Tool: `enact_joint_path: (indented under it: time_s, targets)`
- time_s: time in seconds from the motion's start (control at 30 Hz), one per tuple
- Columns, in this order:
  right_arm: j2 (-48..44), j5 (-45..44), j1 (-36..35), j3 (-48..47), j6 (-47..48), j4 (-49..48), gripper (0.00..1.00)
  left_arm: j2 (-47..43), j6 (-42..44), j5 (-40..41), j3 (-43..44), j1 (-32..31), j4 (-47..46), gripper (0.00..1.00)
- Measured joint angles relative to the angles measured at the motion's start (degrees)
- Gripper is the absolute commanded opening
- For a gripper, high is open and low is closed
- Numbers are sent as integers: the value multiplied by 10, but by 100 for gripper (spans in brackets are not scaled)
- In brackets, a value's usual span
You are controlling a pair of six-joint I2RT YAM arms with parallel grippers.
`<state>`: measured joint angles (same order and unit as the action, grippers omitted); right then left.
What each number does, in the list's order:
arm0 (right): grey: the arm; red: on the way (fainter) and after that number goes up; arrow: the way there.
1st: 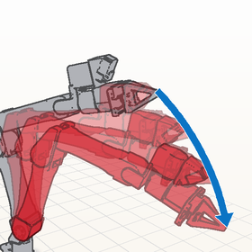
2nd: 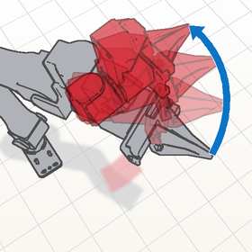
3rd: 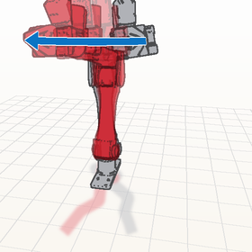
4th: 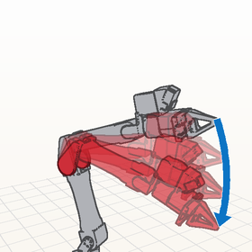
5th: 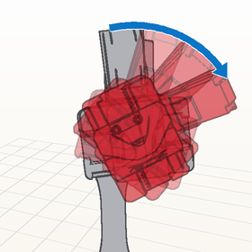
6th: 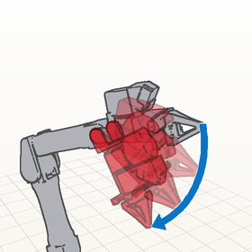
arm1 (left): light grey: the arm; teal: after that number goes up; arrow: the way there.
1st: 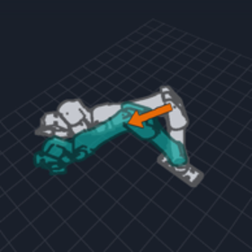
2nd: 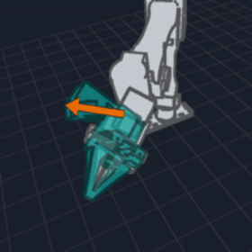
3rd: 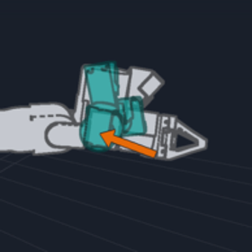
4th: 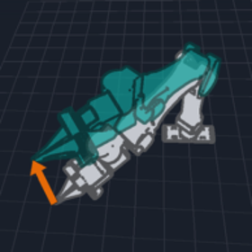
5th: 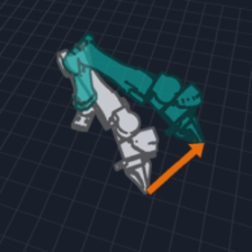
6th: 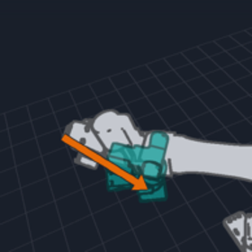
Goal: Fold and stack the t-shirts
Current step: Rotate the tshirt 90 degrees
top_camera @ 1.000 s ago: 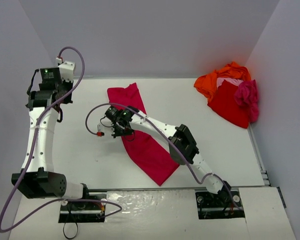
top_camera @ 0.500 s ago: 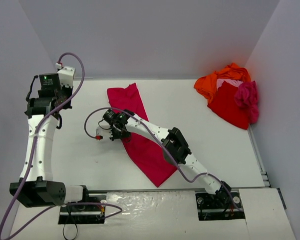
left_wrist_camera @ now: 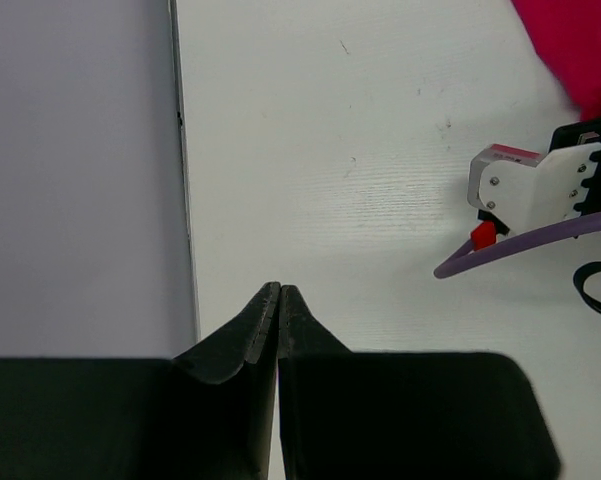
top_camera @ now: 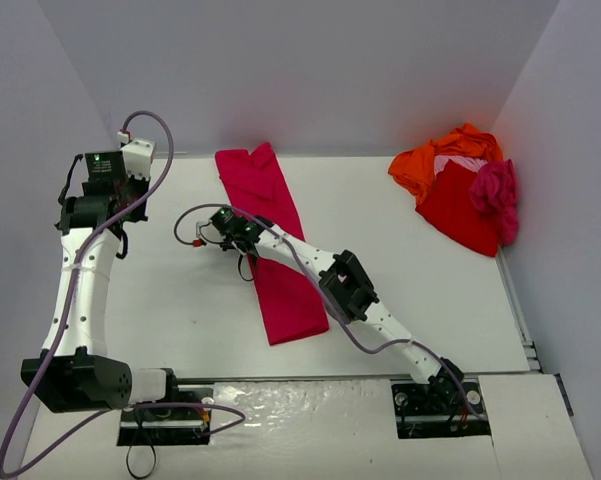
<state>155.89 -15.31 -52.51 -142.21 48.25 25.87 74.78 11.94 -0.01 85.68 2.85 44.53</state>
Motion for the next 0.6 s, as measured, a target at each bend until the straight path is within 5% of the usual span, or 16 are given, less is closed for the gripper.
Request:
enact_joint_path:
  time_s: [0.6]
  targets:
    - [5,-59,-76,24,-23,-72,22,10,0,0,-2,0,-9,0]
